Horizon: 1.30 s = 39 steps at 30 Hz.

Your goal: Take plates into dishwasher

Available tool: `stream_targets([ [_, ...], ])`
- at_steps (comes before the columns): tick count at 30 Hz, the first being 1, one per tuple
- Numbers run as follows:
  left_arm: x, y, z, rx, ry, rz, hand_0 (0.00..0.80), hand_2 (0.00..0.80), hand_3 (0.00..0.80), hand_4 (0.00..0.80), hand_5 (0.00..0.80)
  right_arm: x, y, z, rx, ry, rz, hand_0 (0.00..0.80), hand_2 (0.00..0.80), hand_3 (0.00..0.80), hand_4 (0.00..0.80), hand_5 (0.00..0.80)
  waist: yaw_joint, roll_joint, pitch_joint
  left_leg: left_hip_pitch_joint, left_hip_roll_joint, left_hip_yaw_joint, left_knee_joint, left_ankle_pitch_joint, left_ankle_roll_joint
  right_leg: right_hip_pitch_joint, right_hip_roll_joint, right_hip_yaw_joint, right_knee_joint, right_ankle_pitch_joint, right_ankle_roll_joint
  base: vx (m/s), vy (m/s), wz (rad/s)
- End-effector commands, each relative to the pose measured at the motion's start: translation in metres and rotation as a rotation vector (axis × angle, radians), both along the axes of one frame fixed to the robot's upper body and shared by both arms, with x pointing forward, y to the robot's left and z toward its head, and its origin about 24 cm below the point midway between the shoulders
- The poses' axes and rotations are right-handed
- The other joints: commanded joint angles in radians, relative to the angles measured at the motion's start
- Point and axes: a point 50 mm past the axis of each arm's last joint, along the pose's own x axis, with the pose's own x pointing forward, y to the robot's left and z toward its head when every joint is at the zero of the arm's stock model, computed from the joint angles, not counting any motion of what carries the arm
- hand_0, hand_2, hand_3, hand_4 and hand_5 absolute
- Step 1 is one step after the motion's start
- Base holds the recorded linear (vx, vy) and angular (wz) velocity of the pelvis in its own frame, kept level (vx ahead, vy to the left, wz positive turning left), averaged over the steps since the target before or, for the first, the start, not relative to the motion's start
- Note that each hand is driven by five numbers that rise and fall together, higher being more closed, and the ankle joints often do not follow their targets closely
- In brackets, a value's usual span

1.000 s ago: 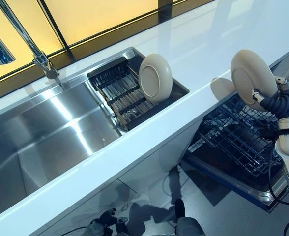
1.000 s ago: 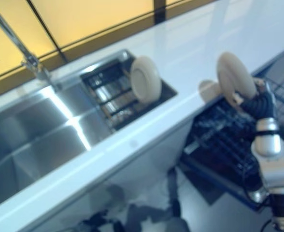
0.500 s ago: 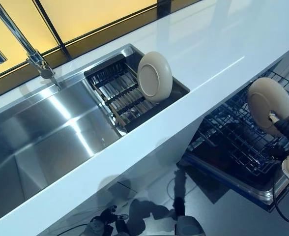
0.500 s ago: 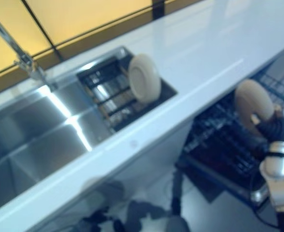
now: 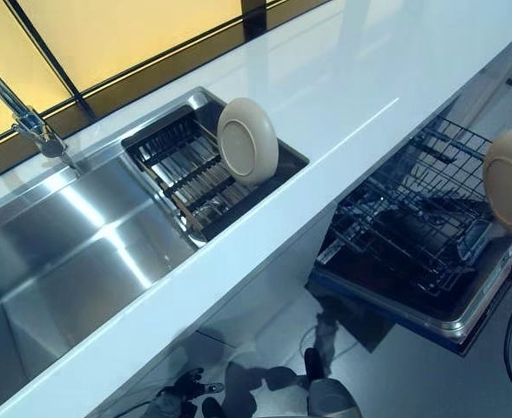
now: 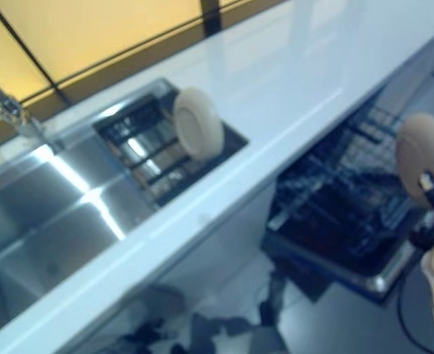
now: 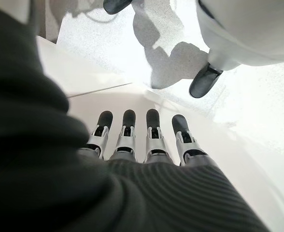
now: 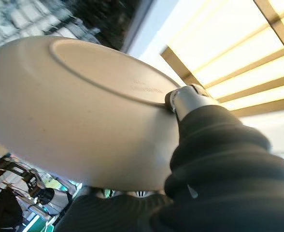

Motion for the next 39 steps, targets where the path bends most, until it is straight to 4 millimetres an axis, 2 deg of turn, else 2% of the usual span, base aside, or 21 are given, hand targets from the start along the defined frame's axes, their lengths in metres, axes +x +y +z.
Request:
stream_targets([
  [1, 0.005, 0.028, 0.006, 0.062, -0.001, 0.028, 0.0, 0.0, 0.0, 0.0, 0.0, 0.009, 0.004, 0.004, -0.031, 0.029, 0.037, 0.8, 0.8, 0.8, 0.8, 0.8, 0.008, -0.118, -0.056, 0.015, 0.019, 0.027, 0.008, 0.034, -0.026, 0.037, 0.005, 0.003, 0.0, -0.038, -0.01, 0.0, 0.0, 0.0],
  [9, 0.005, 0.032, 0.006, 0.085, 0.011, 0.008, 0.0, 0.0, 0.0, 0.0, 0.0, 0.019, 0.009, -0.018, -0.035, 0.2, 0.082, 0.8, 0.8, 0.8, 0.8, 0.8, 0.024, -0.121, -0.046, 0.014, 0.018, 0.014, 0.007, 0.033, -0.025, 0.041, 0.001, -0.01, 0.005, -0.04, -0.012, 0.001, -0.003, 0.01],
  [17, 0.014, 0.035, 0.011, 0.095, -0.01, -0.029, 0.0, 0.0, 0.0, 0.0, 0.0, 0.034, 0.017, -0.023, -0.102, 0.333, 0.137, 0.8, 0.8, 0.8, 0.8, 0.8, 0.045, -0.122, -0.026, -0.001, 0.015, -0.008, 0.003, 0.033, -0.024, 0.029, -0.003, -0.024, 0.008, -0.034, -0.012, -0.006, -0.011, 0.02],
  [29, 0.025, 0.033, 0.015, 0.101, -0.03, -0.068, 0.0, 0.0, 0.0, 0.0, 0.0, 0.045, 0.026, -0.031, -0.102, 0.378, 0.152, 0.8, 0.8, 0.8, 0.8, 0.8, 0.062, -0.123, -0.001, -0.02, 0.009, -0.032, -0.002, 0.03, -0.024, 0.014, -0.007, -0.036, 0.009, -0.028, -0.01, -0.009, -0.011, 0.04],
  [39, 0.034, 0.033, 0.019, 0.101, -0.05, -0.078, 0.0, 0.0, 0.0, 0.0, 0.0, 0.056, 0.028, -0.027, -0.092, 0.373, 0.112, 0.8, 0.8, 0.8, 0.8, 0.8, 0.068, -0.121, 0.018, -0.032, 0.01, -0.043, 0.0, 0.032, -0.024, 0.003, -0.007, -0.035, 0.012, -0.026, -0.011, -0.003, -0.003, 0.02],
])
